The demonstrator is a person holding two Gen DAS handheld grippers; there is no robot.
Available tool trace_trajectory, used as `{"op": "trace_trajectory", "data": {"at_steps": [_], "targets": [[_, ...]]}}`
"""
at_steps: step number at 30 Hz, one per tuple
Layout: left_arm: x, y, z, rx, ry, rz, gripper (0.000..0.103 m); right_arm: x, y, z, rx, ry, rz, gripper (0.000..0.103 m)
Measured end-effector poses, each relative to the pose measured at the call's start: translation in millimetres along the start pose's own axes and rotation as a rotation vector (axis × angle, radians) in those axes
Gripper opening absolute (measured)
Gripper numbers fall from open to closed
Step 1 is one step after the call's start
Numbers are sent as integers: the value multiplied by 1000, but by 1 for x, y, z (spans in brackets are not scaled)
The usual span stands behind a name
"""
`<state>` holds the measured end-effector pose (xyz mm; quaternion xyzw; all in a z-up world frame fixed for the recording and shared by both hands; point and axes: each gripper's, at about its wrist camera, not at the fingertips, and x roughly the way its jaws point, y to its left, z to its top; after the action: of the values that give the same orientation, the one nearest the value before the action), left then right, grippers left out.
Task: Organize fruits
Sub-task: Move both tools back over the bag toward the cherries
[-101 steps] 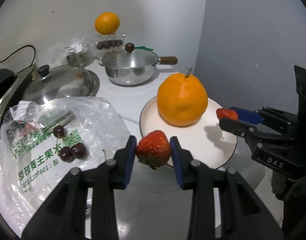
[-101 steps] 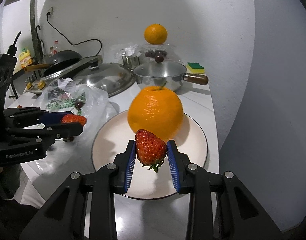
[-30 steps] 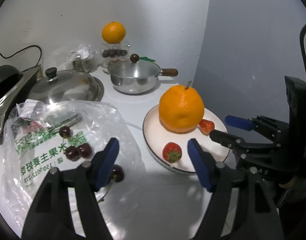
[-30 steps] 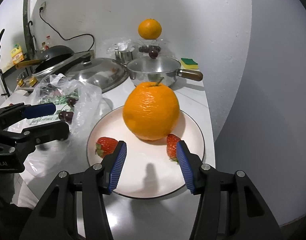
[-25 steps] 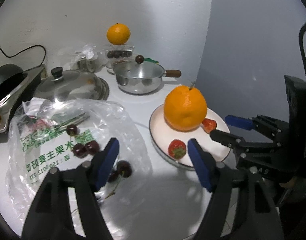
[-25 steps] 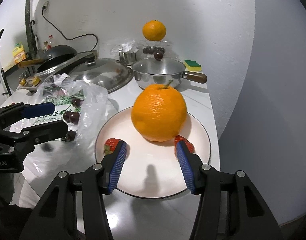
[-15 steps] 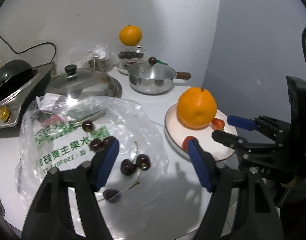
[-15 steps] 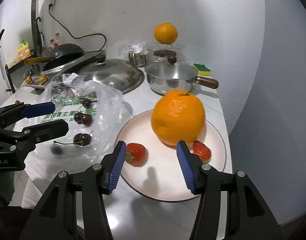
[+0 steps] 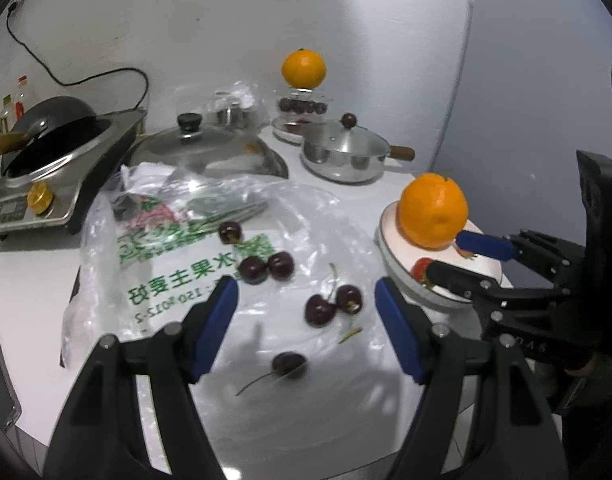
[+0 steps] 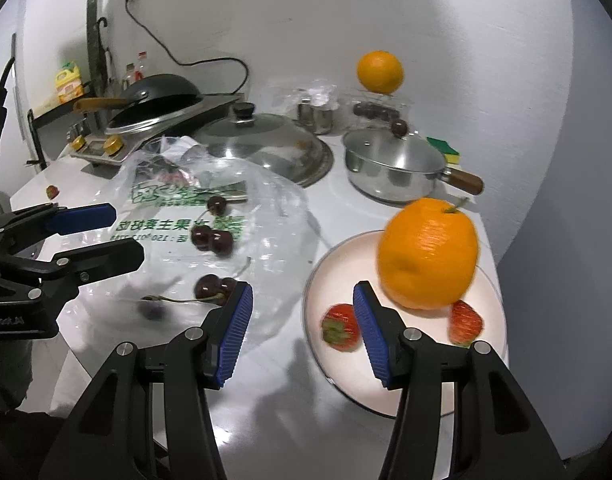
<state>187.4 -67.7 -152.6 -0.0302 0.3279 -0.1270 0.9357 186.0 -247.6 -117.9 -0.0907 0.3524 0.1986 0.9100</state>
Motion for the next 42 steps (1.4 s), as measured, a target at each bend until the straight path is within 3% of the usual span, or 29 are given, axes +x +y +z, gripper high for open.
{"op": "trace_trajectory", "data": {"at_steps": [19,42], "targets": [[11,50,-24,-54,56,35,72,34,51,9,-91,30,66,50],[41,35,-45,-14,157,1,72,65,53,-6,-88,106,80,50]]}}
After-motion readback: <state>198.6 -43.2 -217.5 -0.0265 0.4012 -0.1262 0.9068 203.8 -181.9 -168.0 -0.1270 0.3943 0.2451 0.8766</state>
